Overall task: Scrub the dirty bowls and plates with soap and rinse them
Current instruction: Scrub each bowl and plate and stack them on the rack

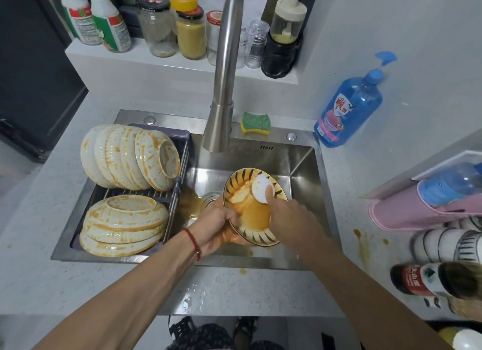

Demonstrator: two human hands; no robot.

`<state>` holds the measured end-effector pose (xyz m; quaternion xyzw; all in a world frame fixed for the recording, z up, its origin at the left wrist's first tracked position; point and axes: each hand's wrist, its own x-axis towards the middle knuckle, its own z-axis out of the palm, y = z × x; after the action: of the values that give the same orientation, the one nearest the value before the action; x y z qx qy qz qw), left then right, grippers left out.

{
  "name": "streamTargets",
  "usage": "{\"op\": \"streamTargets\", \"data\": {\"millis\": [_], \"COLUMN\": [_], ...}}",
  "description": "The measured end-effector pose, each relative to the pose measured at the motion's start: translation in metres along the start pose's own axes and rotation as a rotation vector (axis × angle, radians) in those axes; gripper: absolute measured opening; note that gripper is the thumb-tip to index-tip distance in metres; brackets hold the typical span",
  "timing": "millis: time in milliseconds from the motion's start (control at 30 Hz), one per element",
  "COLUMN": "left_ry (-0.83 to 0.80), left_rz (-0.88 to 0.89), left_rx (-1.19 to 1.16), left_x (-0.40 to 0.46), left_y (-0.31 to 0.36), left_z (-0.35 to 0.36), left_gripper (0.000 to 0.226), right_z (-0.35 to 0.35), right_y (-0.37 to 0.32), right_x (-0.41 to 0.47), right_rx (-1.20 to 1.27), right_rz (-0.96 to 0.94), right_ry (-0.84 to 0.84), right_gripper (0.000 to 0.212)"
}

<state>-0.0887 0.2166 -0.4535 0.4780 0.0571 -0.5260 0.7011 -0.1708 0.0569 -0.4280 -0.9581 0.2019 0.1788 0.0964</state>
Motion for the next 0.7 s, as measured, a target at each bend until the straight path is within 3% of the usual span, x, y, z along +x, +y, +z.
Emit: {"op": "streamTargets", "data": {"millis": [100, 233, 367, 467, 633, 700], "left_ry": [0.023, 0.045, 0.095, 0.077, 0.127, 0.131], "left_rz": [0.025, 0.027, 0.054, 0.069, 0.088, 0.101], "left_rx": [-0.027, -0.021, -0.009, -0.001, 0.054, 0.062], "left_x": [0.003, 0.002, 0.003, 0.002, 0.003, 0.003], "left_y": [0.000, 0.002, 0.002, 0.002, 0.002, 0.002], "left_z": [-0.006, -0.009, -0.011, -0.010, -0.014, -0.015], "left_gripper": [0.075, 0.069, 0.075, 0.075, 0.081, 0.083], "right_z": [0.014, 0.013, 0.028, 0.024, 0.031, 0.029], "right_y": [-0.014, 0.009, -0.018, 0.003, -0.021, -0.006], "right_x": [-0.025, -0.009, -0.034, -0.017, -0.048, -0.034], "right_rx": [0.060, 0.045, 0.046, 0.037, 0.062, -0.001], "right_rz": [-0.163, 0.004, -0.147, 0.003, -0.136, -0.032], "right_ry": [-0.069, -0.026, -0.042, -0.012, -0.081, -0.052], "right_gripper": [0.065, 0.067, 0.068, 0.068, 0.070, 0.068]}}
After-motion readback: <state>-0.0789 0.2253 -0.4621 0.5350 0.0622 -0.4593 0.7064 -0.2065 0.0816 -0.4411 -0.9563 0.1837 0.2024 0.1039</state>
